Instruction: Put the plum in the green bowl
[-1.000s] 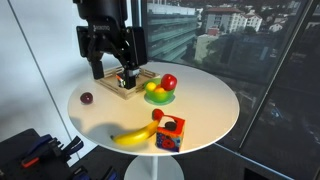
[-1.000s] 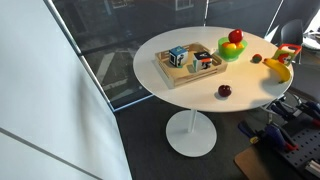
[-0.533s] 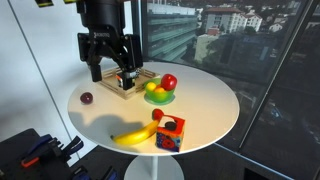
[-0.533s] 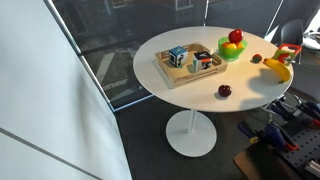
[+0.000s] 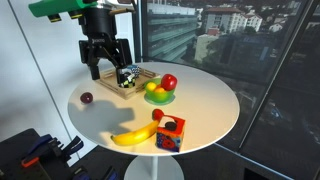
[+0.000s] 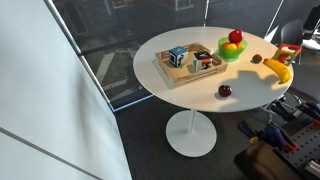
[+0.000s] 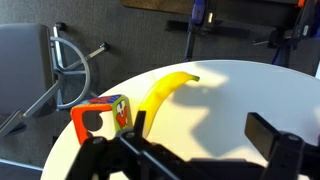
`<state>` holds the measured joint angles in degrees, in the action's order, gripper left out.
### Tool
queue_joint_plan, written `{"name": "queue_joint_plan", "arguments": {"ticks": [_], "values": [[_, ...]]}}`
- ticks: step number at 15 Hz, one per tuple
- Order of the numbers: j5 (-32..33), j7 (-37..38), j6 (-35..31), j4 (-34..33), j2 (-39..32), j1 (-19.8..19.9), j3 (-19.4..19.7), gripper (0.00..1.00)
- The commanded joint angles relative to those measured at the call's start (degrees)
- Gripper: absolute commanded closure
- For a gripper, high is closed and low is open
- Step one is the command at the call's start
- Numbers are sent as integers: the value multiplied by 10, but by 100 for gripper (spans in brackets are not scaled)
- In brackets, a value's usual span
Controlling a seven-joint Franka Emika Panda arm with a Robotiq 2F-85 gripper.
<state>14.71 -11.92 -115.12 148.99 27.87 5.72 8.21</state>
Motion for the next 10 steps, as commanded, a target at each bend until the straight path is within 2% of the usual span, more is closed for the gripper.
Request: {"name": "queue_joint_plan", "arguments": {"ticks": [1,5,10], "values": [[-19,55,-25,12,-5,-13,-31,0],[-57,97,-68,32,-13,-36,-55,0],[-108,105,-156,65,-21,-63,-72,0]]}}
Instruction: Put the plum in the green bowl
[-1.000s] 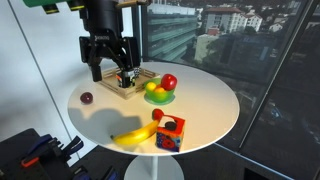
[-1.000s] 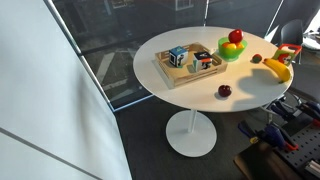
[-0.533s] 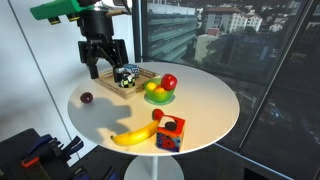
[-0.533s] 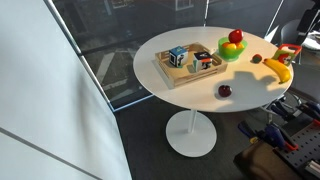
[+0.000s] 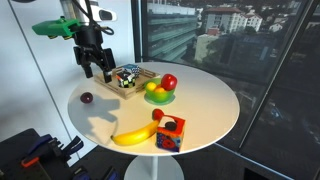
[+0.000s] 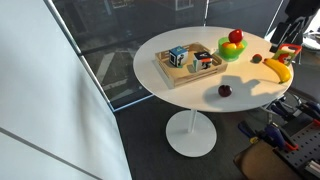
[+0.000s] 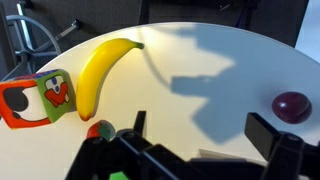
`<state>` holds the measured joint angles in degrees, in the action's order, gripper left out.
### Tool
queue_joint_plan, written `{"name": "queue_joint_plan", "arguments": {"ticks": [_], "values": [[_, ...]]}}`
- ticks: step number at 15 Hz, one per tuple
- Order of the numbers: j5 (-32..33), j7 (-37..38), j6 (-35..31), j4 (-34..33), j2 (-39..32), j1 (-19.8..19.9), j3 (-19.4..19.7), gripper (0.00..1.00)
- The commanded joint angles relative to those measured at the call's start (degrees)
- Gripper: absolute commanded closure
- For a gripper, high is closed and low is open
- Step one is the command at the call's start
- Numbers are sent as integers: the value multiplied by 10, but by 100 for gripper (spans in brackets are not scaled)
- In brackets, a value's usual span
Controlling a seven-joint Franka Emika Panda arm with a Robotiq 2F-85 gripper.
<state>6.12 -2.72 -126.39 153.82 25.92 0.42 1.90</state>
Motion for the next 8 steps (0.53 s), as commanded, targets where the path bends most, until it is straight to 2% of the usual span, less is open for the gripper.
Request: {"name": "queue_joint_plan", "arguments": {"ticks": [1,8], "values": [[-27,15,-57,21,-3,-12,-12,0],[-27,2,-56,21,-8,-14,-17,0]]}}
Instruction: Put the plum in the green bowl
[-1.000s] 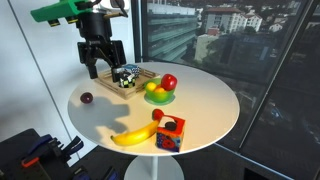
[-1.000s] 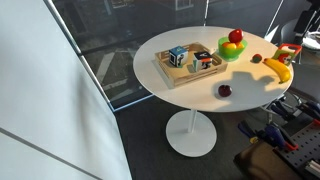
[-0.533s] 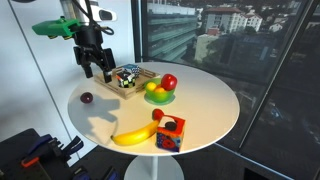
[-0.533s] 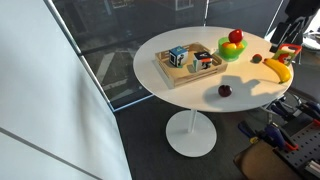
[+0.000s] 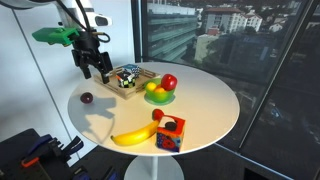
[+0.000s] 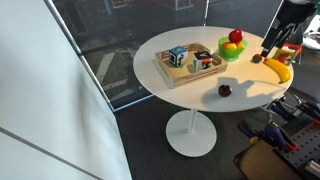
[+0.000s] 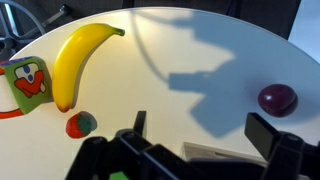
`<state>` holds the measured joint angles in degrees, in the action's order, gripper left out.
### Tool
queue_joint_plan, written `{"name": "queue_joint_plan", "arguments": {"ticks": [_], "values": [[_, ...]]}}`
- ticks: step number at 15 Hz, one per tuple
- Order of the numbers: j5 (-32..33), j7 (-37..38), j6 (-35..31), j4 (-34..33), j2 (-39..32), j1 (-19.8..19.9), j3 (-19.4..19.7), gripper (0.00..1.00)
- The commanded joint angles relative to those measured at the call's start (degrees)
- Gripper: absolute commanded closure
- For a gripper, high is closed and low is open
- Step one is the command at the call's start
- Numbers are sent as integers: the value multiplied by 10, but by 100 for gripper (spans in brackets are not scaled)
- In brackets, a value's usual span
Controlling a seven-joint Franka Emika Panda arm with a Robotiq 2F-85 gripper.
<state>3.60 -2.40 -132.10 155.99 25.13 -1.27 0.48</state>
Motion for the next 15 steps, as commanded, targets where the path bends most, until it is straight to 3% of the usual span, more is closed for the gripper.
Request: {"name": "queue_joint_plan", "arguments": {"ticks": [1,7,15], "values": [[-2,-1,1,-1,0,3,-3,0],[-11,10,-22,-9,-47,-11,-15,0],[-62,48,-123,-12,-124,-49,-55,0]]}}
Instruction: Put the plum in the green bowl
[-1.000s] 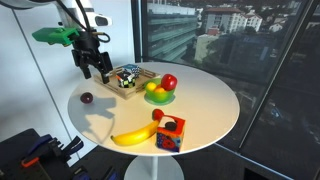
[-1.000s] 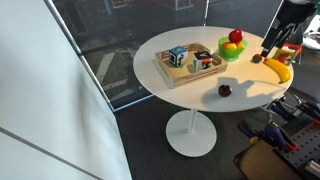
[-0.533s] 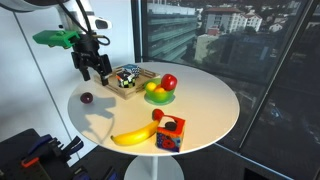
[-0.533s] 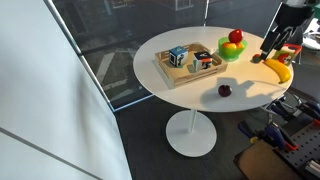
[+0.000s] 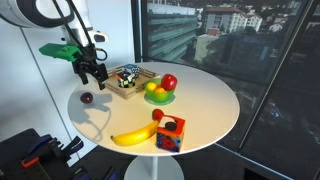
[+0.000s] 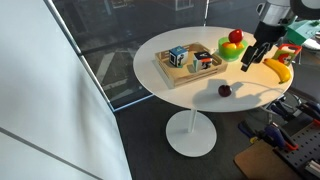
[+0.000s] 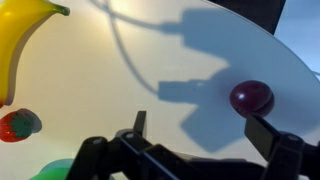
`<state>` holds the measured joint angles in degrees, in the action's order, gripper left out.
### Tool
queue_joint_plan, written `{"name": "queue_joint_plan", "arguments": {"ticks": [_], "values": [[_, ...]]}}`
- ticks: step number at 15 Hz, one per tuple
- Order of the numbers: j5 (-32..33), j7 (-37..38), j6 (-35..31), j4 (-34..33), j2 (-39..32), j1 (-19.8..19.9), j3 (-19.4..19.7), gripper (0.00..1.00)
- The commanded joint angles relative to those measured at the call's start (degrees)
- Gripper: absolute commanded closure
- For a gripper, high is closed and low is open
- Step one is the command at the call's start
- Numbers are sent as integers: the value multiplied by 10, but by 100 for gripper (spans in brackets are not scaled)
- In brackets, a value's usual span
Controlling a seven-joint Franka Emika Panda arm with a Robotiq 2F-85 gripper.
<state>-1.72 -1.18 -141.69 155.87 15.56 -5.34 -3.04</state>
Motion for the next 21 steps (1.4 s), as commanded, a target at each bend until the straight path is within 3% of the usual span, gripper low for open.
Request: {"name": "queue_joint_plan", "arguments": {"ticks": [1,9,15,21], "values": [[-4,52,-36,-13,-38,-11,-29,0],[69,174,-27,-45,-100,-21,-89,0],[136,206,-29,-74,-147,-27,-90,0],[129,187,-49,-90,-192,-36,-82,0]]}}
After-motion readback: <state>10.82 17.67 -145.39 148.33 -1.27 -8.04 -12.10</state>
